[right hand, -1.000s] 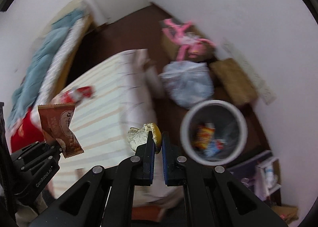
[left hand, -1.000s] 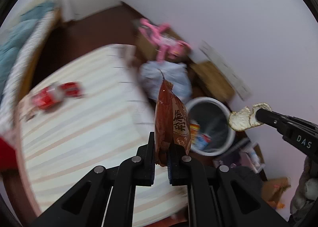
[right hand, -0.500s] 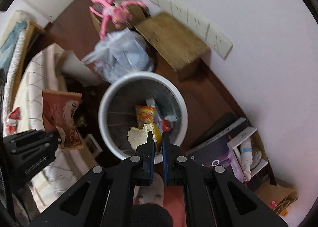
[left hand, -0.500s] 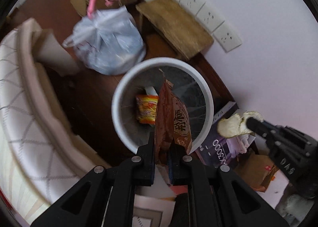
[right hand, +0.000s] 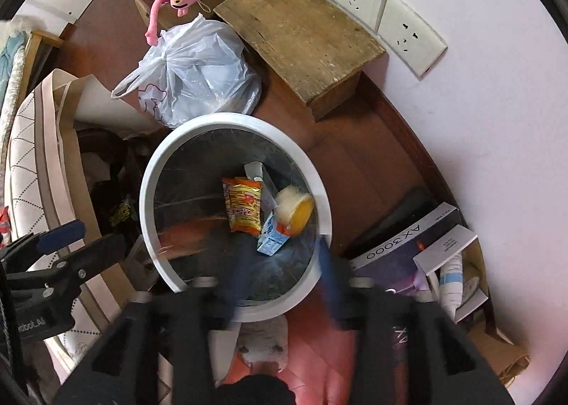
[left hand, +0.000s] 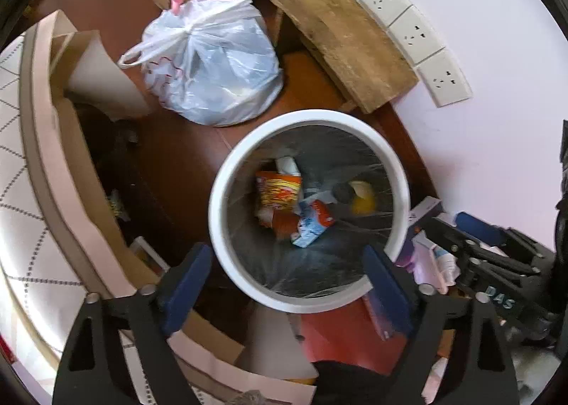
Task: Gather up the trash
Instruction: 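Carry the packet and bread over the bin and open both tools, then move both open tools back over the table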
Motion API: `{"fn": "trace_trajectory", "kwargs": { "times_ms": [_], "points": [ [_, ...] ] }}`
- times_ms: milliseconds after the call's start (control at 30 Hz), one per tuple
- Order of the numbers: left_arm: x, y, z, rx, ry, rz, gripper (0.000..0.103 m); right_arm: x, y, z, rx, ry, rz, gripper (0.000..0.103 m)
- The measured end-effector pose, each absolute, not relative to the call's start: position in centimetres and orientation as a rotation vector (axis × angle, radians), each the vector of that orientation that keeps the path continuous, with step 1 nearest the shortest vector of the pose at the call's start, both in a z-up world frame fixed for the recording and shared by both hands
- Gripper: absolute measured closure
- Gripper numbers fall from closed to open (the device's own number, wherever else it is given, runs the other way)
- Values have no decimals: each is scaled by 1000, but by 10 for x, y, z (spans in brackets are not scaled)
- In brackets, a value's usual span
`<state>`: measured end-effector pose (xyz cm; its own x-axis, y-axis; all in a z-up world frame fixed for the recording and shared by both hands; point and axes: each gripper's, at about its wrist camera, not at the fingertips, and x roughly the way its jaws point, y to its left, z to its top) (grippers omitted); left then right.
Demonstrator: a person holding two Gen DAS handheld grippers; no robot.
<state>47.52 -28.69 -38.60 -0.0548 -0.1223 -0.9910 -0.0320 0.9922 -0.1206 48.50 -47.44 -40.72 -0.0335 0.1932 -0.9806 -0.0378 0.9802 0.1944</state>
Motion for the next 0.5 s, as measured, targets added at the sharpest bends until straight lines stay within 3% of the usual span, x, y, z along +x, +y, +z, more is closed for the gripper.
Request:
{"fn": "trace_trajectory", "kwargs": {
  "times_ms": [100,200,500],
  "points": [
    [470,-283,-383,-97,1617,-52,4,482,-474,-406,104,1613,179,31],
    [465,-281,-378,-73,1594,-38,3,477,-475,-406,104,1642,174,1],
    [449,-278,-354,-34,1510,-11,0,454,-468,-391,55,1664,186,0]
  ]
}}
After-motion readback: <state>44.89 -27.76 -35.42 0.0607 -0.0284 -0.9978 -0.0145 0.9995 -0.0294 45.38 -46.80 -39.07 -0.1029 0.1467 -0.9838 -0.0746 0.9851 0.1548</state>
